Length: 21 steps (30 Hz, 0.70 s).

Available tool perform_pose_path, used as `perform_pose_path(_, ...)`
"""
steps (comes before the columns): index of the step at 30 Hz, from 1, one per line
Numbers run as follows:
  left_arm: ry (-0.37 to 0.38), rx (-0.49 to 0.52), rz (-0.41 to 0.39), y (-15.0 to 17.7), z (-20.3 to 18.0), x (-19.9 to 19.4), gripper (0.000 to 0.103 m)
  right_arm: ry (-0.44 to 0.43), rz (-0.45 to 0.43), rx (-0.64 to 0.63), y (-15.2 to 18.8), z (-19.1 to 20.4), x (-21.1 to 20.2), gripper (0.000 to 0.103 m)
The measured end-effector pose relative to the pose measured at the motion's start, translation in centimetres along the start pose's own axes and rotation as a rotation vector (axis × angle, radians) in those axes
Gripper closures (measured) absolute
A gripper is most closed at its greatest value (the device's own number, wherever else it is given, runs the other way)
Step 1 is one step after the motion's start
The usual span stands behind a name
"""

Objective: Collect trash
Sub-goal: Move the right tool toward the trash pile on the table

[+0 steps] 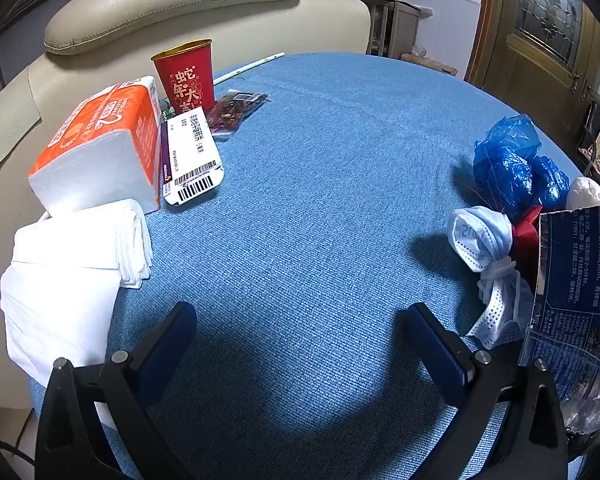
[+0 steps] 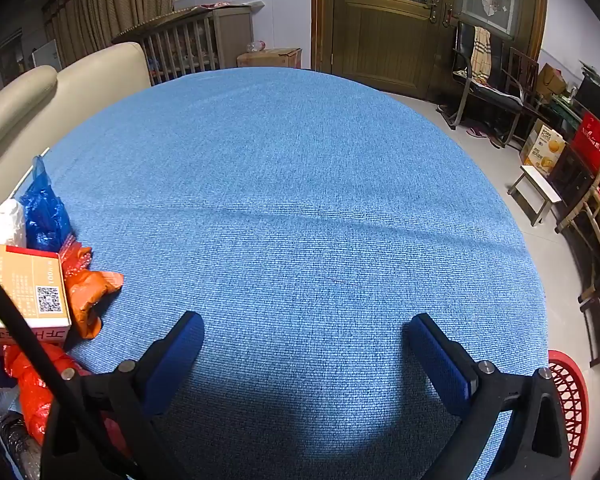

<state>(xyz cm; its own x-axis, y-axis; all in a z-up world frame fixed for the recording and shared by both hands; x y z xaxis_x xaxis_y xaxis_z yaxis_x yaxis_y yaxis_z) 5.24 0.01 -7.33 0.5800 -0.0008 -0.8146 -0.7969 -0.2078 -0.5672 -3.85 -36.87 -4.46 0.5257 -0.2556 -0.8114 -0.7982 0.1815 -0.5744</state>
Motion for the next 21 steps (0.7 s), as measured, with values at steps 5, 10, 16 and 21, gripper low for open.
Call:
perform_pose_path(5,0.0,0.0,-0.001,0.0,0.0,0.0,0.0,-0.034,-0.004,0.02,0.5,-1.0,-1.4,0.0)
perform_pose_path(10,0.008,0.011,0.007,0.2,0.1,-0.2,0.0,-0.009,-0.068,0.017,1.0,-3.1,-6.1,0.0)
perform_pose_path(16,0.041,-0.009,-0.046,-0.2,0.4,-3.5,0.0,-0.047,-0.137,-0.021,2.0,-1.8,-11.0,0.0)
perform_pose_path(21,0.072,0.009,-0.091,-0.1,0.3,-7.2,0.0,-0.117,-0.173,-0.031,2.7,1.0,-13.8,0.0)
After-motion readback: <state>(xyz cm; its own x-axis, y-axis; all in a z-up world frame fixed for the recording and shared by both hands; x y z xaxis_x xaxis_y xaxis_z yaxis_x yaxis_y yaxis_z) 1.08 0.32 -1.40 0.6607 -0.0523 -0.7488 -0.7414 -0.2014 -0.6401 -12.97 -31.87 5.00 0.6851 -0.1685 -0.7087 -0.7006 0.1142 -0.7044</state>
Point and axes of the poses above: each gripper's, at about its wrist camera, not at the fingertips, and x roughly the way its jaws point, z to its left, y to its underside, the point moved 9 cm from there along x, roughly the way its jaws point, and after that the axes turned 11 degrees about -x, right-handed, at the moved point
